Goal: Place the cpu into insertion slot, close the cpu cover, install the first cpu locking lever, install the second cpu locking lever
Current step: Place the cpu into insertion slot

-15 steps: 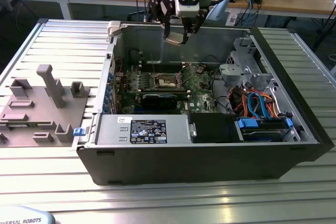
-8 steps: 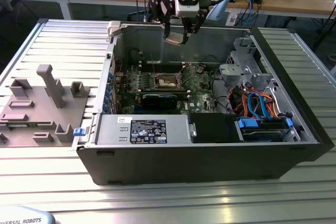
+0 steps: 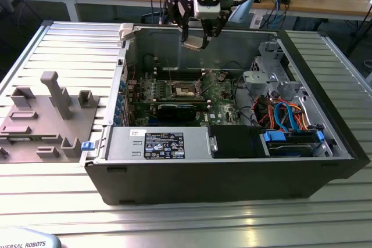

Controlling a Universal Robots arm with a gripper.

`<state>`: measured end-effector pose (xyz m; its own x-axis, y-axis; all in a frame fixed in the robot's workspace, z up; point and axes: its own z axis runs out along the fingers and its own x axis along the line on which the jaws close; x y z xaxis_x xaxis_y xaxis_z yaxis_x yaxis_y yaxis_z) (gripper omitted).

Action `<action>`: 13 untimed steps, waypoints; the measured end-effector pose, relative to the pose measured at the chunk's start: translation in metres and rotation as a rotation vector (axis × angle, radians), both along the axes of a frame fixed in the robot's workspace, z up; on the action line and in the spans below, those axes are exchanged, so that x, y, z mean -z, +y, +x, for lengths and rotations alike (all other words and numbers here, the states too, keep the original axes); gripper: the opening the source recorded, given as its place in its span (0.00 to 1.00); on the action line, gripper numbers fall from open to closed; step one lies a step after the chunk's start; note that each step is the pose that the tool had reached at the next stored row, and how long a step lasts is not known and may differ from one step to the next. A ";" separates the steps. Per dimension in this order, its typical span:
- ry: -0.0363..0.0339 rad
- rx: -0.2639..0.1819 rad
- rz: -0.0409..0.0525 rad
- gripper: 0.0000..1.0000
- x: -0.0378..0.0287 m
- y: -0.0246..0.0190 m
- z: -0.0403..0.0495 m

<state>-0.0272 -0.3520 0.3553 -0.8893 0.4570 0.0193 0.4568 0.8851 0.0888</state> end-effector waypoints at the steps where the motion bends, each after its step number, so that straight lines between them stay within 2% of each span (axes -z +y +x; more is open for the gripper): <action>1: 0.0000 0.001 0.0000 0.55 0.0000 0.0000 0.0000; 13: 0.0000 0.008 0.0000 0.55 0.0001 0.0000 0.0000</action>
